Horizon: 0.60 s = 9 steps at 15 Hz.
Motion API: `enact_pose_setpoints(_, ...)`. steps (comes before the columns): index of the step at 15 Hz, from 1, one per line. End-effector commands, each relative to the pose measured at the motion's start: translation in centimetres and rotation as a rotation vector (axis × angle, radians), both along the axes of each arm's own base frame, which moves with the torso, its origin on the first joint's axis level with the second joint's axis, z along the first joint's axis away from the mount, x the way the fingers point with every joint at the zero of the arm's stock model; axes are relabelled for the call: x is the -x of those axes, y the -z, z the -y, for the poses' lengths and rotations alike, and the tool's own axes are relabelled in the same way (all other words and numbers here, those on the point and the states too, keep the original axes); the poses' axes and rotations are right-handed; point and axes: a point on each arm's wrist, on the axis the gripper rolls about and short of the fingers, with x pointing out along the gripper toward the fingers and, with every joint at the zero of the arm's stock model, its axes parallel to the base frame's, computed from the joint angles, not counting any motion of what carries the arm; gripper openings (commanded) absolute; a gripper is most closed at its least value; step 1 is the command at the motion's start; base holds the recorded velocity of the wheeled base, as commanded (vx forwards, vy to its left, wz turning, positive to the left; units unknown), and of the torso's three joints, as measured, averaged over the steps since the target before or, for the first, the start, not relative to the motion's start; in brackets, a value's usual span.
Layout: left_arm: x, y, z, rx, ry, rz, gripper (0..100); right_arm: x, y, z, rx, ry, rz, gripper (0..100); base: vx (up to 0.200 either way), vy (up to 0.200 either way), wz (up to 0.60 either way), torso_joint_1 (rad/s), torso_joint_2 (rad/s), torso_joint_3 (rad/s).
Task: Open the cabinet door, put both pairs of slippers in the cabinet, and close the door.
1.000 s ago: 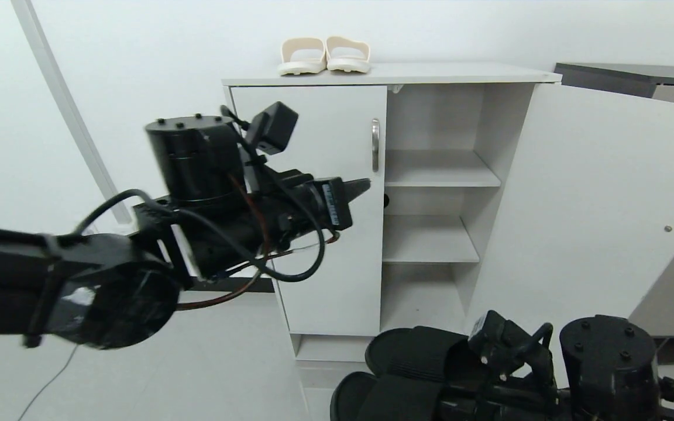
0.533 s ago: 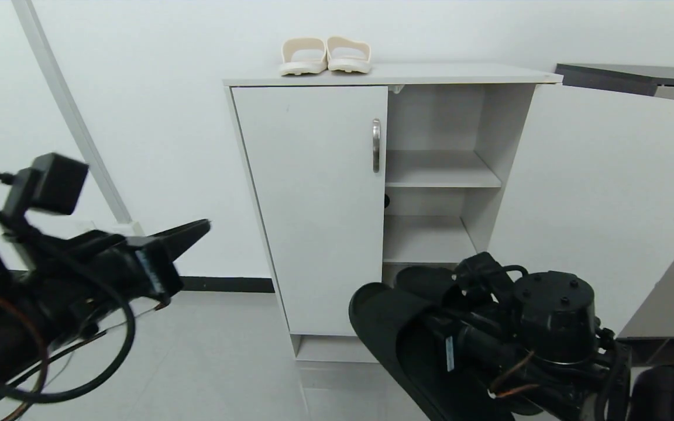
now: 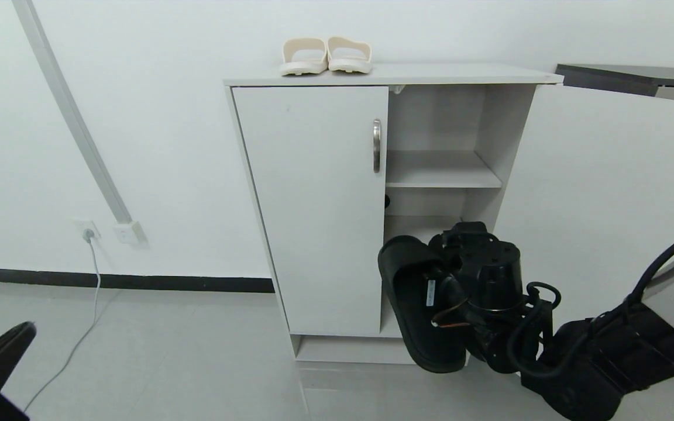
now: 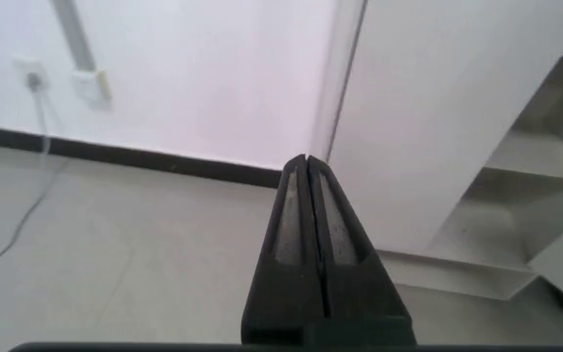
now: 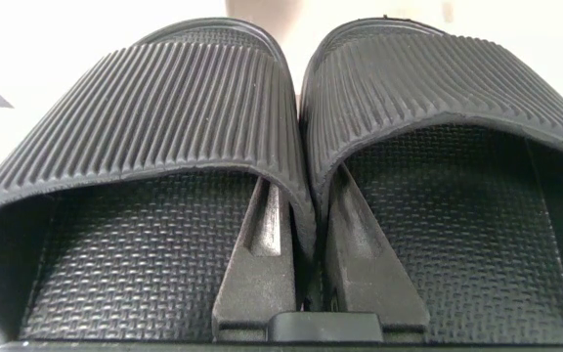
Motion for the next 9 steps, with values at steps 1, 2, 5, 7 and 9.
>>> enact_pose_setpoints(1, 4.0, 1.8, -0.5, -0.004, -0.101, 0.059, 0, -0.6, 1.0, -0.1, 0.017, 0.009, -0.018, 0, 0.000, 0.000, 0.00, 0.000, 0.00, 0.000)
enact_pose_setpoints(2, 4.7, 2.2, -0.6, -0.004, -0.119, 0.063, 0, -0.6, 1.0, -0.2, 0.016, 0.007, -0.018, 0, 0.000, 0.000, 0.00, 0.000, 0.00, 0.000)
enact_pose_setpoints(5, 8.0, 6.0, -0.5, -0.037, -0.133, 0.017, 0, -0.4, 0.9, -0.1, 0.015, 0.006, -0.016, 0, 0.000, 0.000, 0.00, 0.000, 0.00, 0.000)
enact_pose_setpoints(7, 9.0, 7.3, -0.3, -0.074, 0.026, 0.032, 0, -0.4, 1.1, -0.1, 0.018, 0.006, -0.020, 0, 0.000, 0.000, 0.00, 0.000, 0.00, 0.000)
enact_pose_setpoints(9, 9.0, 7.2, -0.1, -0.108, 0.090, 0.053, 0, -0.4, 1.2, -0.1, 0.022, 0.006, -0.023, 0, 0.000, 0.000, 0.00, 0.000, 0.00, 0.000)
